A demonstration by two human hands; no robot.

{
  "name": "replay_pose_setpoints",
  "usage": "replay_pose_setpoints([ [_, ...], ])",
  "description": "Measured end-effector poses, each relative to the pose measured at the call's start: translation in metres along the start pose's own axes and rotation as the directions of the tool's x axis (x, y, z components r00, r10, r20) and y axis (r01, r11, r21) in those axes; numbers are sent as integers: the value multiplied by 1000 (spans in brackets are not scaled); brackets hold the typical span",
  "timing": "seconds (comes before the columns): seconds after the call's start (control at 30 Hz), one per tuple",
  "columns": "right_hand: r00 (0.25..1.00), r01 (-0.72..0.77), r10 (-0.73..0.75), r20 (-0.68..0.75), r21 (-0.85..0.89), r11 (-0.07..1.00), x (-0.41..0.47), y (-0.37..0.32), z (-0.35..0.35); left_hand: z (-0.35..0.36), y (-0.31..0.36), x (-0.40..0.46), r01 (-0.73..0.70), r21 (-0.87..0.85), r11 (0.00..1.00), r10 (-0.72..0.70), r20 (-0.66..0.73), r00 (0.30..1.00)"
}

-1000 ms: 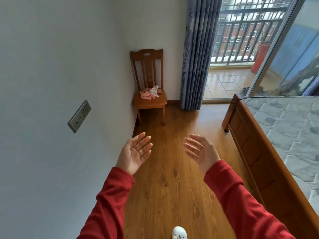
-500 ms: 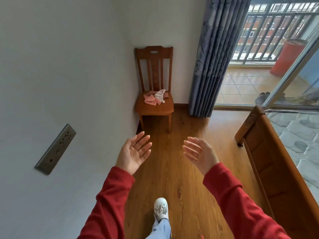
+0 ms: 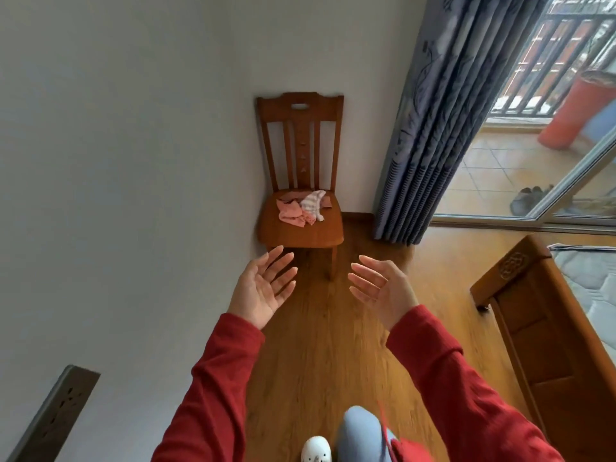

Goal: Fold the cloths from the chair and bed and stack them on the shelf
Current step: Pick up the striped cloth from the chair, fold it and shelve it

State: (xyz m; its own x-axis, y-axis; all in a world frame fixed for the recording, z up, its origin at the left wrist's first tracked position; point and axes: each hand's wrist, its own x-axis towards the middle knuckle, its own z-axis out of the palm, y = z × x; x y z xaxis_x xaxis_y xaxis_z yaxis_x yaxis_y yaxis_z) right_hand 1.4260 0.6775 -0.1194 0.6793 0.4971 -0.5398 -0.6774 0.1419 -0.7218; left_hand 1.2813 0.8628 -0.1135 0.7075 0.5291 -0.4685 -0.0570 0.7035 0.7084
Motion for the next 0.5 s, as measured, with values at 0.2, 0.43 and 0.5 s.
replay_pose_setpoints([
  [0.2,999,-37,37,-15,-17,999,96,-42,20,24,20,96,34,5,999,-34,-21,999],
  [0.43,999,-34,33,-25,-20,999,208,-119,46,82,57,216,44,7,999,-44,-18,999],
  [0.5,999,-44,43,-23,-24,999,239,-140,55,95,70,247,39,-10,999,-40,-28,999],
])
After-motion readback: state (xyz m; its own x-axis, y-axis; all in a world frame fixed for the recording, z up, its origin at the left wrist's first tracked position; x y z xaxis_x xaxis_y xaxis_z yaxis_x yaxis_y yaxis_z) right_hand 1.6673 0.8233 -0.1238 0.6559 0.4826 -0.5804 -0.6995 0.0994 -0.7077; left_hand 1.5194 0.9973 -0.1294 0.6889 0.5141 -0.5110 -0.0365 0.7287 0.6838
